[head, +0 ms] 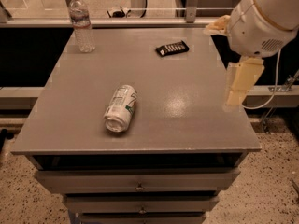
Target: Place 7up can upright
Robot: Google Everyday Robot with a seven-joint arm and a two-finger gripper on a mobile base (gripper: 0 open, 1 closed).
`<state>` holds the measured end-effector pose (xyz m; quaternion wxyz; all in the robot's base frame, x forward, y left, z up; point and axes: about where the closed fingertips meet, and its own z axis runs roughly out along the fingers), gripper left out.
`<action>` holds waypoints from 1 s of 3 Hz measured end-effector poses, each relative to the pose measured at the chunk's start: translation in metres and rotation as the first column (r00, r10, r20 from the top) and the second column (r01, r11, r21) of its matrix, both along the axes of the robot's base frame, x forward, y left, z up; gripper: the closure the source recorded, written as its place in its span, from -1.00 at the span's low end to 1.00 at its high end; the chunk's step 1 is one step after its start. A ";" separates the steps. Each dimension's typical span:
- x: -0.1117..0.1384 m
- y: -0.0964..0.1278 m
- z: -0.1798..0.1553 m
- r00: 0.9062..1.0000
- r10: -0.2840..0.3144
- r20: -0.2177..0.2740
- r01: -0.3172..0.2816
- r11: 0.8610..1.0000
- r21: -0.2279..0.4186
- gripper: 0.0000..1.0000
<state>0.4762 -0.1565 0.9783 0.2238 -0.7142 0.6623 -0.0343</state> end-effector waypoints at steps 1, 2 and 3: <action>0.023 0.053 -0.022 0.953 0.300 0.036 -0.301 0.954 0.001 -1.00; 0.032 0.091 -0.042 0.859 0.509 0.052 -0.508 0.861 -0.025 -1.00; 0.033 0.124 -0.057 0.753 0.656 0.047 -0.654 0.754 -0.063 -1.00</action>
Offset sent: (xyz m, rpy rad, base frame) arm 0.0421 0.1274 -0.0663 -0.0341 -0.0832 0.8017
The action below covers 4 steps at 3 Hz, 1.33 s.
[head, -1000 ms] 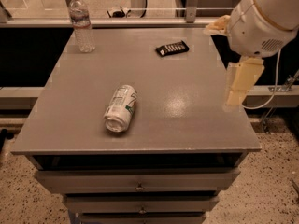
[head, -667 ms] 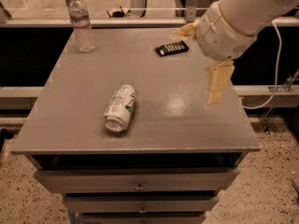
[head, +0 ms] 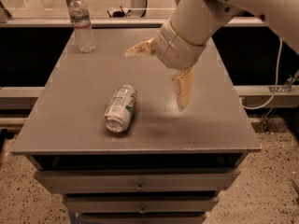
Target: Place 7up can upright
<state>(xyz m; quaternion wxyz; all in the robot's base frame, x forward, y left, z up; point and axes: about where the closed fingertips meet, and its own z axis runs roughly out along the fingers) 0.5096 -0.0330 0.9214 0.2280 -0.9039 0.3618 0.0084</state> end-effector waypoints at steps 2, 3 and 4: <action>0.000 0.060 -0.030 0.956 0.286 0.060 -0.277 0.953 -0.119 -1.00; 0.004 0.079 -0.045 0.924 0.371 0.092 -0.351 0.918 -0.183 -1.00; 0.017 0.087 -0.057 0.894 0.433 0.112 -0.396 0.883 -0.251 -1.00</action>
Offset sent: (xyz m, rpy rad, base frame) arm 0.0037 0.0932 -0.0491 -0.1805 -0.1347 0.4399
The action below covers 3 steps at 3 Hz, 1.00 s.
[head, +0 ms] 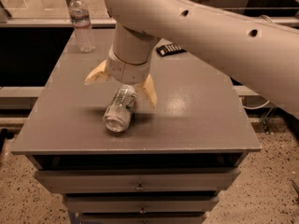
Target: Place 7up can upright
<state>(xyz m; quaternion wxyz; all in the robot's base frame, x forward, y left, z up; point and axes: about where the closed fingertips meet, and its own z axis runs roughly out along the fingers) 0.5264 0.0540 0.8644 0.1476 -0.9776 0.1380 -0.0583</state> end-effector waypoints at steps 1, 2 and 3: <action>0.023 -0.004 -0.009 0.999 0.026 0.046 -0.022 0.996 -0.085 -0.95; 0.031 -0.008 -0.018 0.996 0.047 0.073 -0.032 0.980 -0.195 -0.32; 0.025 -0.007 -0.020 0.994 0.080 0.069 -0.058 0.959 -0.277 0.15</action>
Offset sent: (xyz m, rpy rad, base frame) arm 0.0403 -0.0123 -0.0226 -0.2663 -0.0960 0.0410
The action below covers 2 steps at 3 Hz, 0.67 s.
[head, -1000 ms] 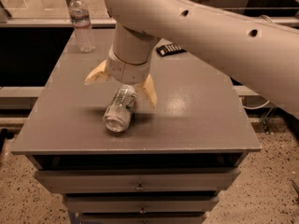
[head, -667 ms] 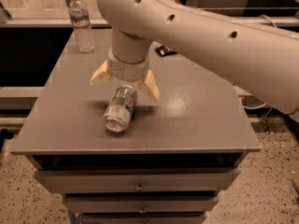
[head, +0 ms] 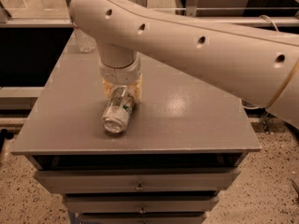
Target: Place 7up can upright
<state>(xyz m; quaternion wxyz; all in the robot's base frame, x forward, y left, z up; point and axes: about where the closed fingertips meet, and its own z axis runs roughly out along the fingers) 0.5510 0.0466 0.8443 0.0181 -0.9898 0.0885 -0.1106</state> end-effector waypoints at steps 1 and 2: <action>-0.004 -0.007 0.007 1.000 0.013 0.003 -0.012 0.998 -0.061 0.61; 0.007 -0.009 0.044 0.998 0.008 0.059 -0.006 0.999 -0.032 1.00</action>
Offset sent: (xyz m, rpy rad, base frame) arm 0.0184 -0.0123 0.0859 -0.0016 -0.1111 -0.0009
